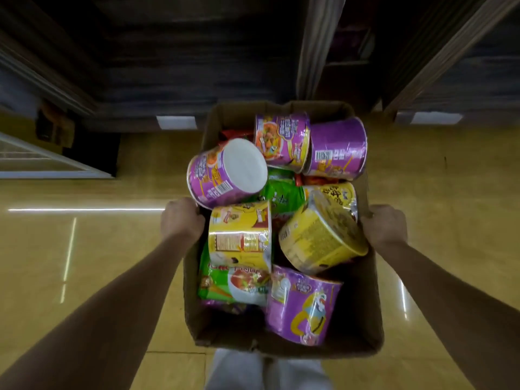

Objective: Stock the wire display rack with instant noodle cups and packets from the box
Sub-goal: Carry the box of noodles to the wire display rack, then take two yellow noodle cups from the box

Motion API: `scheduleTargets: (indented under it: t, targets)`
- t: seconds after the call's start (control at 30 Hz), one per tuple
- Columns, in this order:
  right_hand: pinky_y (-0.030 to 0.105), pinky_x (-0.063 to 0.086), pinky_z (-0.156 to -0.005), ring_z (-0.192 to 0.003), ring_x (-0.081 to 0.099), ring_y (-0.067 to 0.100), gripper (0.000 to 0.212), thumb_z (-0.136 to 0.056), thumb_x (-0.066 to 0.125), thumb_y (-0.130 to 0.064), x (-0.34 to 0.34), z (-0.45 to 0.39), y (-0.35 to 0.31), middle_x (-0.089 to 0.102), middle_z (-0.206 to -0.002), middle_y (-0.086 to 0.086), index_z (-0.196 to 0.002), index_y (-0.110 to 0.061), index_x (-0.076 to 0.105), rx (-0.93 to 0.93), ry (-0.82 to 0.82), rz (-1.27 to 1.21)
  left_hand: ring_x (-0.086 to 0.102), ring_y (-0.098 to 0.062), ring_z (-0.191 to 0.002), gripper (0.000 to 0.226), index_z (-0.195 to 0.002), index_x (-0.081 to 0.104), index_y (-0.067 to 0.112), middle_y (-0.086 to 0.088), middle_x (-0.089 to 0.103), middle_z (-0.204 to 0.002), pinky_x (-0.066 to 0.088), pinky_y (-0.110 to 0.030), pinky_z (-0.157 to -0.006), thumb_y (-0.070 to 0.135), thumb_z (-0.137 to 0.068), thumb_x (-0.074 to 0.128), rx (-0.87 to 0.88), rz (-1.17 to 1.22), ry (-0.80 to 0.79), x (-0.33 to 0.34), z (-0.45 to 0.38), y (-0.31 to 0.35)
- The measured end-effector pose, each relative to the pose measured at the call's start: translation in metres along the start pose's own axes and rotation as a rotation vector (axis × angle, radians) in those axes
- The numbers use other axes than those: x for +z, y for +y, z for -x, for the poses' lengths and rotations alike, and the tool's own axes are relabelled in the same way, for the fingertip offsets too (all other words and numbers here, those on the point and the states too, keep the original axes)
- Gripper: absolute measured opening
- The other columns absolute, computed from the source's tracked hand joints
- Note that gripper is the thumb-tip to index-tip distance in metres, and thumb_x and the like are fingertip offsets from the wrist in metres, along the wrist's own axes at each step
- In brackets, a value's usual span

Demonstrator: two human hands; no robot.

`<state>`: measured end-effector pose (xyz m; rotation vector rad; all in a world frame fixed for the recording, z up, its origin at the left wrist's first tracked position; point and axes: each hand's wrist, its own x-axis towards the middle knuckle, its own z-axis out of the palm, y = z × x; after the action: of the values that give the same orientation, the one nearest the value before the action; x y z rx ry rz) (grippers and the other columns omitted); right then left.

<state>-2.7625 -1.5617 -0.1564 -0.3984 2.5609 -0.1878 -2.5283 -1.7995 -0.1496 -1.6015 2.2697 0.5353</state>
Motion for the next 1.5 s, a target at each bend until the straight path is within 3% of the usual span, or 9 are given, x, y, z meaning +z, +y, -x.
scheduleTargets:
  t: [0.27, 0.43, 0.6, 0.83, 0.93, 1.2, 1.33, 1.4, 1.5]
  targets:
    - [0.029, 0.031, -0.064, -0.076, 0.047, 0.033, 0.022, -0.090, 0.046, -0.003, 0.068, -0.051, 0.014, 0.063, -0.097, 0.030, -0.091, 0.009, 0.064, 0.073, -0.005, -0.065, 0.059, -0.041, -0.096, 0.019, -0.093, 0.067, -0.003, -0.025, 0.065, -0.099, 0.047, -0.040, -0.076, 0.005, -0.083, 0.053, -0.062, 0.001, -0.011, 0.071, -0.040, 0.008]
    - [0.037, 0.043, -0.085, -0.111, 0.054, 0.040, 0.027, -0.094, 0.044, -0.007, 0.080, -0.043, 0.014, 0.060, -0.118, 0.026, -0.115, 0.004, 0.058, 0.114, -0.087, -0.015, 0.057, -0.040, -0.106, 0.024, -0.099, 0.066, -0.001, -0.023, 0.064, -0.110, 0.046, -0.041, -0.087, 0.007, -0.086, 0.047, -0.087, -0.072, -0.112, 0.080, -0.031, -0.003]
    - [0.036, 0.041, -0.094, -0.125, 0.046, 0.037, 0.052, -0.094, 0.055, -0.028, 0.058, -0.024, -0.004, 0.048, -0.134, 0.024, -0.132, 0.004, 0.039, 0.187, -0.287, -0.097, 0.054, -0.040, -0.111, 0.033, -0.116, 0.058, 0.002, -0.023, 0.061, -0.118, 0.044, -0.037, -0.087, 0.021, -0.092, 0.046, -0.172, 0.108, -0.201, 0.056, -0.010, 0.018]
    - [0.041, 0.032, -0.108, -0.135, 0.030, 0.038, 0.085, -0.086, 0.056, -0.053, 0.058, 0.015, -0.001, 0.028, -0.145, 0.023, -0.145, 0.000, 0.025, 0.313, -0.381, -0.132, 0.038, -0.039, -0.131, 0.080, -0.144, 0.021, 0.007, -0.020, 0.037, -0.144, 0.035, -0.045, -0.103, 0.053, -0.088, 0.053, -0.277, 0.347, -0.317, 0.052, 0.036, 0.058]
    - [0.048, 0.043, -0.101, -0.129, 0.038, 0.038, 0.087, -0.084, 0.057, -0.057, 0.069, 0.026, -0.002, 0.030, -0.143, 0.023, -0.142, 0.002, 0.028, 0.433, -0.413, -0.305, 0.023, -0.038, -0.138, 0.099, -0.147, 0.015, 0.011, -0.018, 0.020, -0.149, 0.030, -0.048, -0.107, 0.064, -0.076, 0.060, -0.277, 0.308, -0.352, 0.053, 0.052, 0.071]
    - [0.041, 0.059, -0.068, -0.109, 0.058, 0.036, 0.076, -0.075, 0.078, -0.030, 0.075, 0.038, -0.019, 0.046, -0.132, 0.018, -0.131, -0.004, 0.034, 0.595, -0.377, -0.734, 0.030, -0.039, -0.129, 0.092, -0.133, 0.025, 0.010, -0.017, 0.025, -0.135, 0.036, -0.044, -0.100, 0.038, -0.066, 0.081, -0.242, 0.235, -0.331, 0.054, 0.063, 0.071]
    - [0.027, 0.056, -0.053, -0.066, 0.064, 0.022, 0.031, -0.088, 0.059, 0.001, 0.067, 0.049, -0.035, 0.060, -0.114, 0.013, -0.119, 0.000, 0.053, 0.559, -0.419, -0.865, 0.034, -0.038, -0.128, 0.091, -0.133, 0.027, 0.010, -0.016, 0.028, -0.134, 0.038, -0.043, -0.101, 0.035, -0.064, 0.081, -0.255, 0.342, -0.294, 0.040, 0.074, 0.057]
    - [0.022, 0.053, -0.042, -0.059, 0.063, 0.021, 0.026, -0.089, 0.052, 0.007, 0.056, 0.054, -0.046, 0.061, -0.109, 0.014, -0.113, -0.002, 0.055, 0.549, -0.405, -0.896, 0.038, -0.037, -0.125, 0.090, -0.136, 0.027, 0.010, -0.016, 0.029, -0.134, 0.044, -0.044, -0.100, 0.032, -0.067, 0.079, -0.330, 0.436, -0.305, 0.032, 0.078, 0.047]
    - [0.036, 0.060, -0.061, -0.073, 0.067, 0.029, 0.029, -0.088, 0.052, 0.005, 0.038, 0.057, -0.060, 0.061, -0.116, 0.014, -0.115, -0.006, 0.055, 0.526, -0.363, -0.890, 0.045, -0.038, -0.116, 0.080, -0.132, 0.031, 0.012, -0.016, 0.035, -0.131, 0.053, -0.050, -0.086, 0.021, -0.067, 0.077, -0.467, 0.633, -0.338, 0.017, 0.084, 0.028]
